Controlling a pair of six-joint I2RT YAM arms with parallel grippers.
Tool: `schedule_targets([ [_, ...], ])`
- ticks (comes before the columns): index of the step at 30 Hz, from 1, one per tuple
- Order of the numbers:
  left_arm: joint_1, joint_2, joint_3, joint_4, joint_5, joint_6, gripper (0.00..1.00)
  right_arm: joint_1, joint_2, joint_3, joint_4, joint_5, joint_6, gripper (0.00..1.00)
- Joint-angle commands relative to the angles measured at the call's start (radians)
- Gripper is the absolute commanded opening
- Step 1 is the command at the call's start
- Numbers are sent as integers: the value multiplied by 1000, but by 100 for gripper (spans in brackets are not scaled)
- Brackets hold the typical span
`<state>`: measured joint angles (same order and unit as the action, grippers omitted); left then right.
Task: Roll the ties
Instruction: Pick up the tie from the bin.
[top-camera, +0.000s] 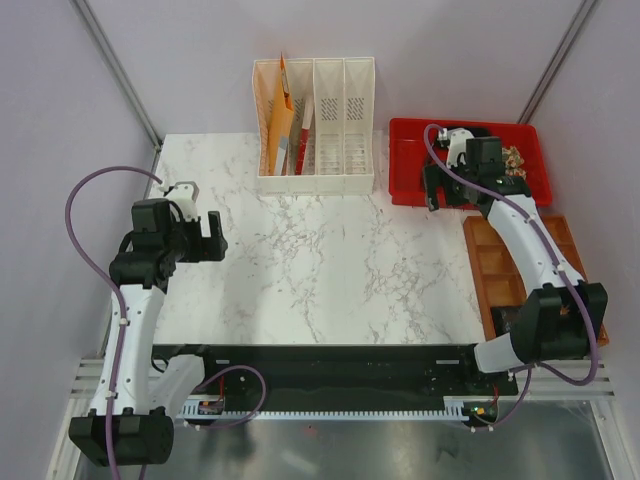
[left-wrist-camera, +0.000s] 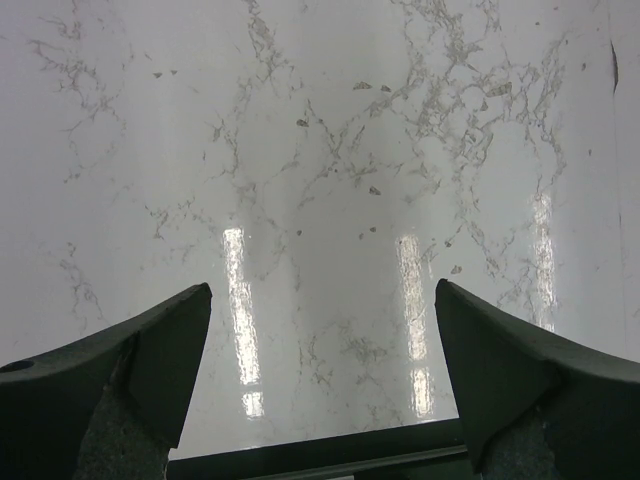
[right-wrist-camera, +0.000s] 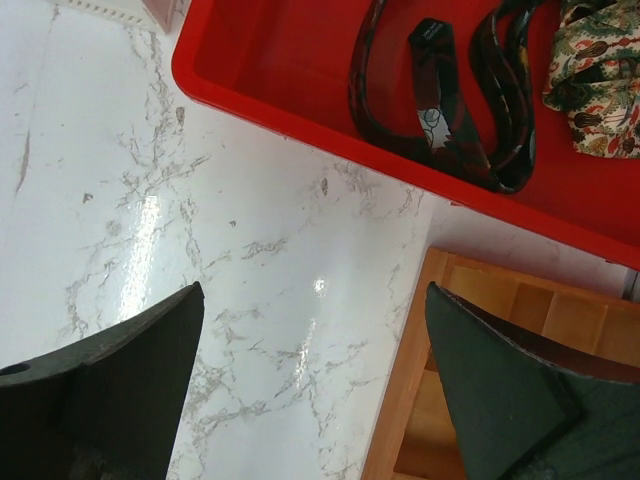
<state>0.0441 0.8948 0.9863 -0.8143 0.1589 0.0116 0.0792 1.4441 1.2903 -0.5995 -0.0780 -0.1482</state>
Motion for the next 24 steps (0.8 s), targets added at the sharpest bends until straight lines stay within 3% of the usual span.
schedule_targets([
  [1,0,-5,52,23,8,-13,100,-2,79,101,21,40,-17,98],
  [24,2,159,95,83,-12,45,100,-76,693,615,1,103,10,98],
])
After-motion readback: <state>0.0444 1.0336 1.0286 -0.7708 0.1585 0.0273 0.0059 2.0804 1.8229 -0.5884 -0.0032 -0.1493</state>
